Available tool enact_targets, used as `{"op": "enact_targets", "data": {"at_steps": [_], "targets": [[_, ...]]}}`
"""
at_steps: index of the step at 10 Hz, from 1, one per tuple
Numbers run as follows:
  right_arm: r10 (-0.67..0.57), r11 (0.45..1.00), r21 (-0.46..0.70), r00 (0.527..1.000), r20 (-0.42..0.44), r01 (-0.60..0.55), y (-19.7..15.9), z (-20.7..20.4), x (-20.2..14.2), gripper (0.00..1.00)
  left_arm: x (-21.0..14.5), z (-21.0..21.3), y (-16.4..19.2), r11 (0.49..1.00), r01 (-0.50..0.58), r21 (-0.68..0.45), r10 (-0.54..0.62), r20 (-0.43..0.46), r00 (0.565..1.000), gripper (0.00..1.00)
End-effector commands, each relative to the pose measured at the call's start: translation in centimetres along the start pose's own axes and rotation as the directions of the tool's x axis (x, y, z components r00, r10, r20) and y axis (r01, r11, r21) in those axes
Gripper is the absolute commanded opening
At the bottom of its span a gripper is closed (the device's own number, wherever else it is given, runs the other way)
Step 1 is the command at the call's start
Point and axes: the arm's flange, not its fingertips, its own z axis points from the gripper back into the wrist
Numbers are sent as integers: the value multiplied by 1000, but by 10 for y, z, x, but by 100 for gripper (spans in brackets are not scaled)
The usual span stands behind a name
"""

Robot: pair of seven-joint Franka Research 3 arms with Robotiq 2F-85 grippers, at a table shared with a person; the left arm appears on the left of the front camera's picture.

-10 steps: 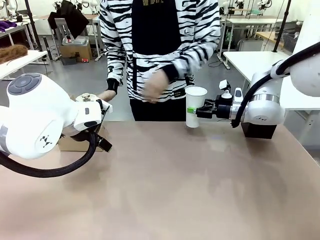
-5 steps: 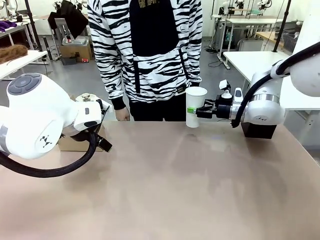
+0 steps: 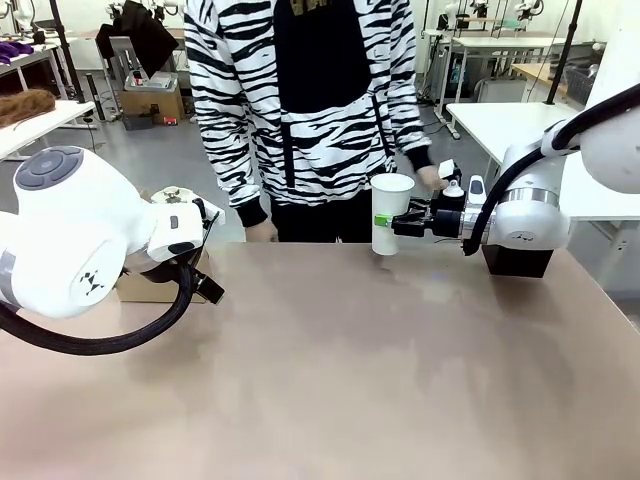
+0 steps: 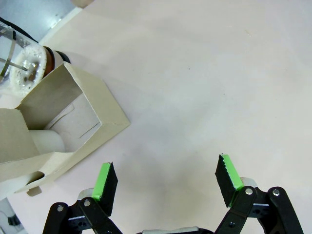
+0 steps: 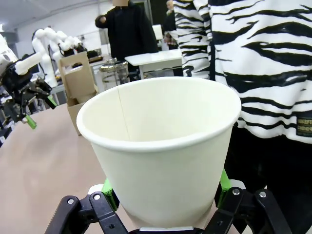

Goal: Pour a drink into a cup and package it in a carrier.
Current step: When a person places the Paper Cup Lid on the 600 ml Paper Cup , lift the 600 ml Paper Cup.

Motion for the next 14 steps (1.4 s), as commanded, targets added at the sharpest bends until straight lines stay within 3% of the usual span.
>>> {"op": "enact_targets", "data": {"at_steps": [1, 14], "targets": [[-1, 1000, -9, 1000, 17, 1, 2, -2, 2, 86, 0, 1, 0, 1000, -2, -2, 2, 2, 1000, 100], [-1, 1000, -9, 1000, 17, 1, 2, -2, 2, 86, 0, 1, 0, 1000, -2, -2, 2, 2, 1000, 100]]}}
